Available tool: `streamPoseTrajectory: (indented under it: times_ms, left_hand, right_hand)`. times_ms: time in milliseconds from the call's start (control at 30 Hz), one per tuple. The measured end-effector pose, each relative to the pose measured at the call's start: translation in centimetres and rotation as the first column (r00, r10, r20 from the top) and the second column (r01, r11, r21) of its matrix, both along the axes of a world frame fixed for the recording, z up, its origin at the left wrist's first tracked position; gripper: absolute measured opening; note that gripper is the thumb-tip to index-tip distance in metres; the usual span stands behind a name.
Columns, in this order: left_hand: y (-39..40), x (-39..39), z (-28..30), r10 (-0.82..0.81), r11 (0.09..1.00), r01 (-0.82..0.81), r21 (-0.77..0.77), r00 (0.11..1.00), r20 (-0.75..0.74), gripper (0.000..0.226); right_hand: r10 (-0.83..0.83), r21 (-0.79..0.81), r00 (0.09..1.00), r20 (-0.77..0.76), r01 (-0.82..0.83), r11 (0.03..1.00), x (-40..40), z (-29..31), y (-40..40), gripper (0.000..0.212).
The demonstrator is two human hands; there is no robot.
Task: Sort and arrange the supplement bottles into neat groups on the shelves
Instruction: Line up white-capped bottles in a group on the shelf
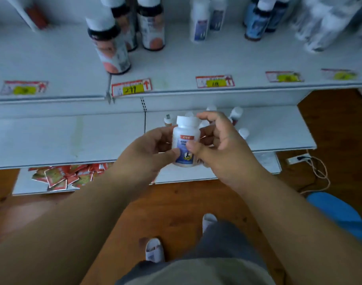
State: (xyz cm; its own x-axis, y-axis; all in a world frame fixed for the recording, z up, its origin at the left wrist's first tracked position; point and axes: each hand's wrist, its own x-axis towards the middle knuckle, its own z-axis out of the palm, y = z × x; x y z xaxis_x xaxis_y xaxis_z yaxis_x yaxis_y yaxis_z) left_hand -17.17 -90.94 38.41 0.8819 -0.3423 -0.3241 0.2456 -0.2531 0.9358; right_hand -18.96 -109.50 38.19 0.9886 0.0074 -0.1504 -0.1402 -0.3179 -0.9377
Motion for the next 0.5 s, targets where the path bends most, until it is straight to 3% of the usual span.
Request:
streamPoseTrajectory:
  times_ms: [167,367,500]
  left_hand:
    - [-4.2,4.3,5.0,0.043,0.980,-0.084,0.178,0.974,0.222,0.031]
    - [-13.1,13.1,5.6,0.170,0.907,-0.312,0.282,0.885,0.434,0.029]
    - [-17.0,19.3,4.2,0.265,0.840,-0.428,0.334,0.860,0.436,0.033]
  right_hand:
    - [-0.056,0.010,0.992,0.116,0.055,0.998,4.6,4.2,-4.1,0.051]
    - [-0.093,-0.193,0.969,0.227,0.139,0.971,14.1,5.9,-9.7,0.056]
    - [-0.029,-0.287,0.954,0.300,0.119,0.951,20.6,5.1,-11.6,0.052]
